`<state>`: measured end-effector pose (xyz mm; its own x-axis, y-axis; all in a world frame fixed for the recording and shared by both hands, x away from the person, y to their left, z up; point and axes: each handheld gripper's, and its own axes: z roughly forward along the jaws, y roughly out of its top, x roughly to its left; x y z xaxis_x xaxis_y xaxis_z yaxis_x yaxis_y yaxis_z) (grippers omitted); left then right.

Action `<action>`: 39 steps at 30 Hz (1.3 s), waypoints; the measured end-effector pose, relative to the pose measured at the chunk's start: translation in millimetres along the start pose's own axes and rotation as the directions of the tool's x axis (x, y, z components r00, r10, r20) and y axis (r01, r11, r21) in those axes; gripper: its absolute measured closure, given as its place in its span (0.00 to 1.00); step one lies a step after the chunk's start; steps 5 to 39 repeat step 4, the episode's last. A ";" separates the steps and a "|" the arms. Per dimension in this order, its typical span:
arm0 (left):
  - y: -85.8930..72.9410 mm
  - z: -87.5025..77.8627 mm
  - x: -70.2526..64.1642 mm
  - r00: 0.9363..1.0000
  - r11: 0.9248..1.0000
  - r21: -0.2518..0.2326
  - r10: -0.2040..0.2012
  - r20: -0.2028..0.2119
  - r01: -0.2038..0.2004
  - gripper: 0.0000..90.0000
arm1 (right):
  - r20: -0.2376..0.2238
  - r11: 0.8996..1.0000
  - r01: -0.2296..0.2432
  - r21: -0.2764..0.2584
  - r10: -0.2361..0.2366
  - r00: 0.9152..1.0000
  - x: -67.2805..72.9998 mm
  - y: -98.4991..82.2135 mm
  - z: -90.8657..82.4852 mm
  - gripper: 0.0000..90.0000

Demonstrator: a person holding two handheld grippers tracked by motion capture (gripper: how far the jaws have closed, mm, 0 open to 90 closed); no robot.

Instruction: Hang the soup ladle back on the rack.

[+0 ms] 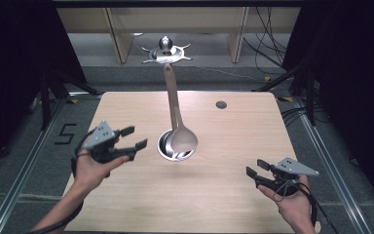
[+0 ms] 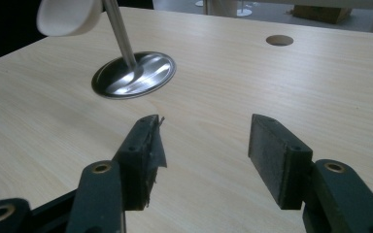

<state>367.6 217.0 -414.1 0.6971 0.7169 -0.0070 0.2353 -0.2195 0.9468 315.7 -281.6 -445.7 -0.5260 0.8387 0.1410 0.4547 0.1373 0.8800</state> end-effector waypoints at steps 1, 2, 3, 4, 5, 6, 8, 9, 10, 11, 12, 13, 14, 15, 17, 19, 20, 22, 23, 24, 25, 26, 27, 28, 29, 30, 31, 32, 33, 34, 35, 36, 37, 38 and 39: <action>-14.2 -0.8 2.3 1.000 1.000 0.000 -0.015 -0.018 0.015 0.35 | -0.005 1.000 -0.009 0.000 0.009 1.000 0.1 -0.9 1.6 0.51; -28.5 -3.0 -0.1 0.996 0.996 0.025 -0.085 -0.017 0.086 0.35 | -0.005 1.000 -0.009 0.000 0.009 1.000 0.1 -0.9 1.6 0.51; -39.2 -4.5 0.7 0.995 0.994 0.048 -0.100 -0.026 0.101 0.35 | -0.012 1.000 -0.016 0.001 0.016 1.000 0.4 -1.4 2.7 0.51; -45.6 -5.7 1.0 0.994 0.992 0.070 -0.107 -0.034 0.109 0.35 | -0.012 1.000 -0.016 0.001 0.016 1.000 0.4 -1.4 2.7 0.51; -45.6 -5.7 1.0 0.994 0.992 0.070 -0.107 -0.034 0.109 0.35 | -0.012 1.000 -0.016 0.001 0.016 1.000 0.4 -1.4 2.7 0.51; -45.6 -5.7 1.0 0.994 0.992 0.070 -0.107 -0.034 0.109 0.35 | -0.012 1.000 -0.016 0.001 0.016 1.000 0.4 -1.4 2.7 0.51; -45.6 -5.7 1.0 0.994 0.992 0.070 -0.107 -0.034 0.109 0.35 | -0.012 1.000 -0.016 0.001 0.016 1.000 0.4 -1.4 2.7 0.51; -45.6 -5.7 1.0 0.994 0.992 0.070 -0.107 -0.034 0.109 0.35 | -0.012 1.000 -0.016 0.001 0.016 1.000 0.4 -1.4 2.7 0.51; -45.6 -5.7 1.0 0.994 0.992 0.070 -0.107 -0.034 0.109 0.35 | -0.012 1.000 -0.016 0.001 0.016 1.000 0.4 -1.4 2.7 0.51; -45.6 -5.7 1.0 0.994 0.992 0.070 -0.107 -0.034 0.109 0.35 | -0.012 1.000 -0.016 0.001 0.016 1.000 0.4 -1.4 2.7 0.51; -45.6 -5.7 1.0 0.994 0.992 0.070 -0.107 -0.034 0.109 0.35 | -0.012 1.000 -0.016 0.001 0.016 1.000 0.4 -1.4 2.7 0.51; -45.6 -5.7 1.0 0.994 0.992 0.070 -0.107 -0.034 0.109 0.35 | -0.012 1.000 -0.016 0.001 0.016 1.000 0.4 -1.4 2.7 0.51; -45.6 -5.7 1.0 0.994 0.992 0.070 -0.107 -0.034 0.109 0.35 | -0.012 1.000 -0.016 0.001 0.016 1.000 0.4 -1.4 2.7 0.51; -45.6 -5.7 1.0 0.994 0.992 0.070 -0.107 -0.034 0.109 0.35 | -0.012 1.000 -0.016 0.001 0.016 1.000 0.4 -1.4 2.7 0.51; -45.6 -5.7 1.0 0.994 0.992 0.070 -0.107 -0.034 0.109 0.35 | -0.012 1.000 -0.016 0.001 0.016 1.000 0.4 -1.4 2.7 0.51; -45.6 -5.7 1.0 0.994 0.992 0.070 -0.107 -0.034 0.109 0.35 | -0.012 1.000 -0.016 0.001 0.016 1.000 0.4 -1.4 2.7 0.51; -45.6 -5.7 1.0 0.994 0.992 0.070 -0.107 -0.034 0.109 0.35 | -0.012 1.000 -0.016 0.001 0.016 1.000 0.4 -1.4 2.7 0.51; -45.6 -5.7 1.0 0.994 0.992 0.070 -0.107 -0.034 0.109 0.35 | -0.012 1.000 -0.016 0.001 0.016 1.000 0.4 -1.4 2.7 0.51; -45.6 -5.7 1.0 0.994 0.992 0.070 -0.107 -0.034 0.109 0.35 | -0.012 1.000 -0.016 0.001 0.016 1.000 0.4 -1.4 2.7 0.51; -45.6 -5.7 1.0 0.994 0.992 0.070 -0.107 -0.034 0.109 0.35 | -0.012 1.000 -0.016 0.001 0.016 1.000 0.4 -1.4 2.7 0.51; -45.6 -5.7 1.0 0.994 0.992 0.070 -0.107 -0.034 0.109 0.35 | -0.012 1.000 -0.016 0.001 0.016 1.000 0.4 -1.4 2.7 0.51; -45.6 -5.7 1.0 0.994 0.992 0.070 -0.107 -0.034 0.109 0.35 | -0.012 1.000 -0.016 0.001 0.016 1.000 0.4 -1.4 2.7 0.51; -45.6 -5.7 1.0 0.994 0.992 0.070 -0.107 -0.034 0.109 0.35 | -0.012 1.000 -0.016 0.001 0.016 1.000 0.4 -1.4 2.7 0.51; -45.6 -5.7 1.0 0.994 0.992 0.070 -0.107 -0.034 0.109 0.35 | -0.012 1.000 -0.016 0.001 0.016 1.000 0.4 -1.4 2.7 0.51; -45.6 -5.7 1.0 0.994 0.992 0.070 -0.107 -0.034 0.109 0.35 | -0.012 1.000 -0.016 0.001 0.016 1.000 0.4 -1.4 2.7 0.51; -45.6 -5.7 1.0 0.994 0.992 0.070 -0.107 -0.034 0.109 0.35 | -0.012 1.000 -0.016 0.001 0.016 1.000 0.4 -1.4 2.7 0.51; -45.6 -5.7 1.0 0.994 0.992 0.070 -0.107 -0.034 0.109 0.35 | -0.012 1.000 -0.016 0.001 0.016 1.000 0.4 -1.4 2.7 0.51; -45.6 -5.7 1.0 0.994 0.992 0.070 -0.107 -0.034 0.109 0.35 | -0.012 1.000 -0.016 0.001 0.016 1.000 0.4 -1.4 2.7 0.51; -45.6 -5.7 1.0 0.994 0.992 0.070 -0.107 -0.034 0.109 0.35 | -0.012 1.000 -0.016 0.001 0.016 1.000 0.4 -1.4 2.7 0.51; -45.6 -5.7 1.0 0.994 0.992 0.070 -0.107 -0.034 0.109 0.35 | -0.012 1.000 -0.016 0.001 0.016 1.000 0.4 -1.4 2.7 0.51; -45.6 -5.7 1.0 0.994 0.992 0.070 -0.107 -0.034 0.109 0.35 | -0.012 1.000 -0.016 0.001 0.016 1.000 0.4 -1.4 2.7 0.51; -45.6 -5.7 1.0 0.994 0.992 0.070 -0.107 -0.034 0.109 0.35 | -0.012 1.000 -0.016 0.001 0.016 1.000 0.4 -1.4 2.7 0.51; -45.6 -5.7 1.0 0.994 0.992 0.070 -0.107 -0.034 0.109 0.35 | -0.012 1.000 -0.016 0.001 0.016 1.000 0.4 -1.4 2.7 0.51; -45.6 -5.7 1.0 0.994 0.992 0.070 -0.107 -0.034 0.109 0.35 | -0.012 1.000 -0.016 0.001 0.016 1.000 0.4 -1.4 2.7 0.51; -45.6 -5.7 1.0 0.994 0.992 0.070 -0.107 -0.034 0.109 0.35 | -0.012 1.000 -0.016 0.001 0.016 1.000 0.4 -1.4 2.7 0.51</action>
